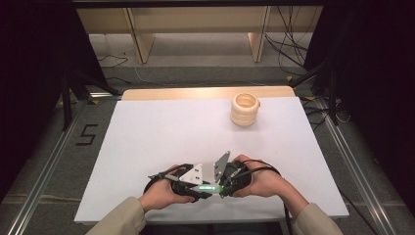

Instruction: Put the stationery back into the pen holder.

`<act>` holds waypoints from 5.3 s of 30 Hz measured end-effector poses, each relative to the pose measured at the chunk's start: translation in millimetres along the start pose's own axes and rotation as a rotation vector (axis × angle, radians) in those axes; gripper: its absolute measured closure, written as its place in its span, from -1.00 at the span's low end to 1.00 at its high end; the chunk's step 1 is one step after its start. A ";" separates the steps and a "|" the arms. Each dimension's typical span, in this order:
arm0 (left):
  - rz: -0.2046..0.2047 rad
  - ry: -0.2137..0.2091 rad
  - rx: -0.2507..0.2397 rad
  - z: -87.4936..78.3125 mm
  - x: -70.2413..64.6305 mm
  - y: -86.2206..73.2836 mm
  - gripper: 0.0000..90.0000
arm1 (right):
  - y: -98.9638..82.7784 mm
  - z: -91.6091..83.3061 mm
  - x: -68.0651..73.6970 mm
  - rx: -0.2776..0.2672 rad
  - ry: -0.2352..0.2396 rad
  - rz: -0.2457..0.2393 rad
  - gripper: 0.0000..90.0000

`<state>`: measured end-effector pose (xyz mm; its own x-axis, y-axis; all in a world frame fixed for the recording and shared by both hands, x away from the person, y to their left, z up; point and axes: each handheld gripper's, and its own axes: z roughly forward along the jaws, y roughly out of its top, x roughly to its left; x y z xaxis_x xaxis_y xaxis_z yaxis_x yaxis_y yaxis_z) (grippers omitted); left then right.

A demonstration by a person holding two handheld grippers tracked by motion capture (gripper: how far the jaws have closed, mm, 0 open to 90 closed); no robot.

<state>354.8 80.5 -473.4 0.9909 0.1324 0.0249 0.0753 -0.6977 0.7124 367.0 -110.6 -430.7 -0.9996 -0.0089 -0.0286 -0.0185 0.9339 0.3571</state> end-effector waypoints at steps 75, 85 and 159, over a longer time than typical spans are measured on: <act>-0.304 0.485 -0.300 -3.4 5.6 -0.5 0.45 | -37.4 6.4 -41.7 -0.753 -0.052 0.914 -0.33; -0.308 0.497 -0.309 0.9 4.0 0.0 0.45 | -37.6 6.7 -42.5 -0.771 -0.051 0.928 -0.17; -0.411 0.568 -0.212 -59.9 -3.6 -54.8 -0.60 | -55.2 -46.2 -52.0 -0.882 -0.330 0.825 0.67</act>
<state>340.3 160.4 -470.5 0.6721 0.7391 0.0453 0.3484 -0.3697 0.8614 418.9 -178.2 -405.8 -0.6695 0.6730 0.3143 0.4728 0.0599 0.8791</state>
